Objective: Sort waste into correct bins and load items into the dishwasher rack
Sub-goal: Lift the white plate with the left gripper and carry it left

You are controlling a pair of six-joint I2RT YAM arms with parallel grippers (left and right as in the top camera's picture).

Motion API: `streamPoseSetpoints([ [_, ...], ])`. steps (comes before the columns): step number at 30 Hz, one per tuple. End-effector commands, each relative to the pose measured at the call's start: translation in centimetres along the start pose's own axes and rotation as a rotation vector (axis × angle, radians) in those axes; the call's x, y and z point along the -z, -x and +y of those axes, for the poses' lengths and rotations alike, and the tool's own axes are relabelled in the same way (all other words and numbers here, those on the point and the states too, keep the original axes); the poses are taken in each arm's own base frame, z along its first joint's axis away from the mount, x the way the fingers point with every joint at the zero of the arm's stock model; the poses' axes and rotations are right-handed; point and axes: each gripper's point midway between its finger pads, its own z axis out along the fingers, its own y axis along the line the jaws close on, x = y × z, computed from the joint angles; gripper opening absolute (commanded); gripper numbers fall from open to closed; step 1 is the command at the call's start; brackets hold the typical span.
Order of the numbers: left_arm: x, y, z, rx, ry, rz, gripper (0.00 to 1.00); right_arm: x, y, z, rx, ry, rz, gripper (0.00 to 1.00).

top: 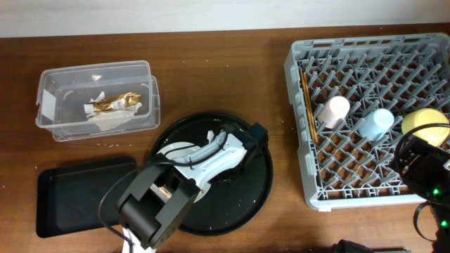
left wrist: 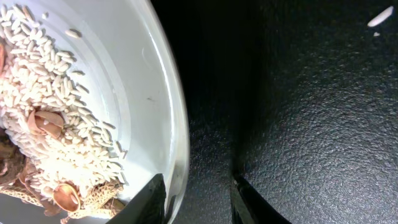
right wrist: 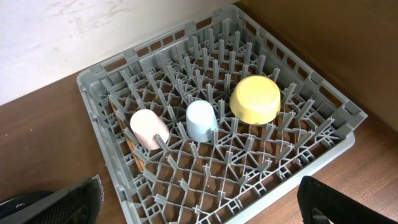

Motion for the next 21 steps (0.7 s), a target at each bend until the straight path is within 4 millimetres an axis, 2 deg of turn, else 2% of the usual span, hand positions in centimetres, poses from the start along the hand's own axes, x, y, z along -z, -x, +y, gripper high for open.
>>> streamPoseSetpoints([
  [1,-0.64,0.09,0.27,0.007,0.030,0.001,0.31,0.41,0.38,-0.04,-0.008,0.000,-0.018,0.98],
  [6,-0.64,0.05,0.38,0.006,0.034,0.003,0.30,0.42,0.39,-0.04,-0.008,0.001,-0.019,0.98],
  [8,-0.63,-0.02,0.53,0.005,0.040,0.006,0.25,0.41,0.37,-0.04,-0.008,0.000,-0.018,0.98],
  [13,-0.63,-0.10,0.67,0.003,0.046,0.009,0.25,0.41,0.37,-0.04,-0.008,0.000,-0.018,0.98],
  [16,-0.62,-0.16,0.78,0.002,0.050,0.012,0.20,0.42,0.38,-0.04,-0.008,0.000,-0.018,0.98],
  [17,-0.62,-0.16,0.77,0.002,0.050,0.012,0.14,0.41,0.38,-0.04,-0.008,0.000,-0.018,0.98],
  [21,-0.61,-0.15,0.77,0.002,0.050,0.011,0.11,0.41,0.38,-0.04,-0.008,0.000,-0.018,0.98],
])
